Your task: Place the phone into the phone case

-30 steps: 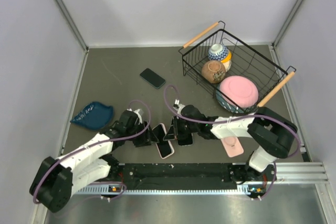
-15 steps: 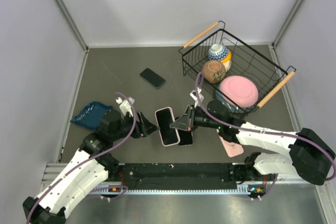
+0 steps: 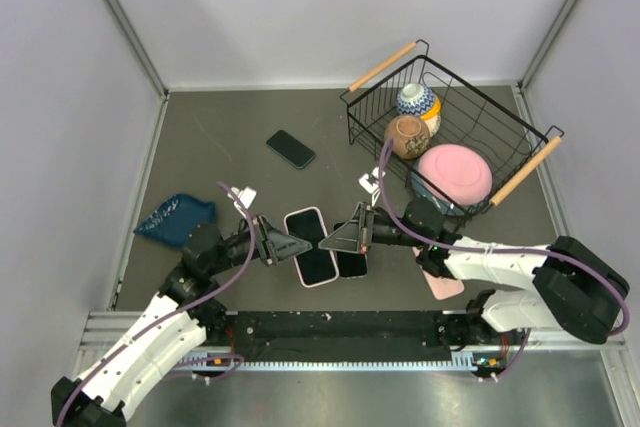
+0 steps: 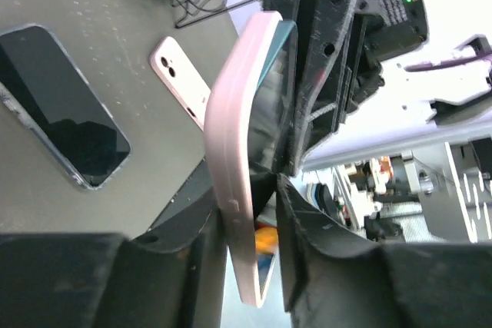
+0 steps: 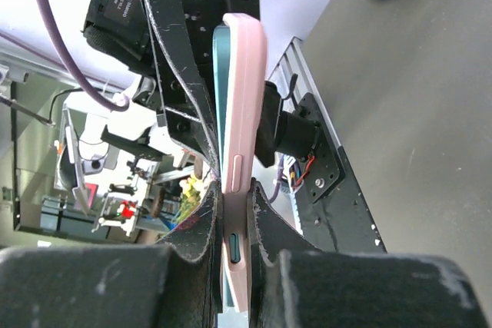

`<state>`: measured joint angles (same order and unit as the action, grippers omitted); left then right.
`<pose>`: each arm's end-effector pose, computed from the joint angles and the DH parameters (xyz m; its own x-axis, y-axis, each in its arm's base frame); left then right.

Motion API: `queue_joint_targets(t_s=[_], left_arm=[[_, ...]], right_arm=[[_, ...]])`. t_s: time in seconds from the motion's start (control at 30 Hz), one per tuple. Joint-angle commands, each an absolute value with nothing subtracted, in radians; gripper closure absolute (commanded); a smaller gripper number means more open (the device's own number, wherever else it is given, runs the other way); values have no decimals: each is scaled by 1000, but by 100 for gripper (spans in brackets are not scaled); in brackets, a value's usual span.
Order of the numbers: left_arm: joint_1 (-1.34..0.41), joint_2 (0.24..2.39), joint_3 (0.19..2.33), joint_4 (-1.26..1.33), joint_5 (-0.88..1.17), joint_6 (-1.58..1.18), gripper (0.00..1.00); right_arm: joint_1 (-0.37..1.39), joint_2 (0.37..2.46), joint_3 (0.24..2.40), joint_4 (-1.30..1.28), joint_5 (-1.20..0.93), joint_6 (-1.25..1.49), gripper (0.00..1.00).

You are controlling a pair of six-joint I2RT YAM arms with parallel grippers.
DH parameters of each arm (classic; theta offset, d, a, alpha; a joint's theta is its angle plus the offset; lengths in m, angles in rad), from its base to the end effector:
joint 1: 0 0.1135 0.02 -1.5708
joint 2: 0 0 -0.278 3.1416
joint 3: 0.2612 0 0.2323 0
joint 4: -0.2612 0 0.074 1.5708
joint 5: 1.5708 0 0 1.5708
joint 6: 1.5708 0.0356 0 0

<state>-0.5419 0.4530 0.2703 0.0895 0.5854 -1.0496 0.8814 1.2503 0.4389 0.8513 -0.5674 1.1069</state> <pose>0.0797 -0.0709 0.2437 -0.8212 -0.3493 -0.4512 0.3796 0.2559 -0.8891 0.1343 0.1930 0.2600 -0.8761 0.1229 -0.4662 -0.4667 0.0271 0.8840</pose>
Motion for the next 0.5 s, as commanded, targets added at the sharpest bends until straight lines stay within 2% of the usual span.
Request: queue_joint_targets(t_s=[0.0,0.03,0.13,0.23,0.37,0.47], left_arm=[[-541,434,265,204,595,-1071,74],[-541,433,262,206,591,-1072,84],[-541,440,247,239,581,-1092,100],[-541,459,242,268,586,-1106,100],[-541,477,245,317,589,-1115,100],[-541,477,253,331,597,-1118,100]], right_arm=[[891,1249,456,1060,-621,1155,91],[891,1243,446,1040,-621,1152,81],[893,1207,405,1022,-635,1131,63],[900,1164,355,983,-644,1103,53],[934,1106,325,904,-614,1046,47],[977,1069,353,744,-548,982,44]])
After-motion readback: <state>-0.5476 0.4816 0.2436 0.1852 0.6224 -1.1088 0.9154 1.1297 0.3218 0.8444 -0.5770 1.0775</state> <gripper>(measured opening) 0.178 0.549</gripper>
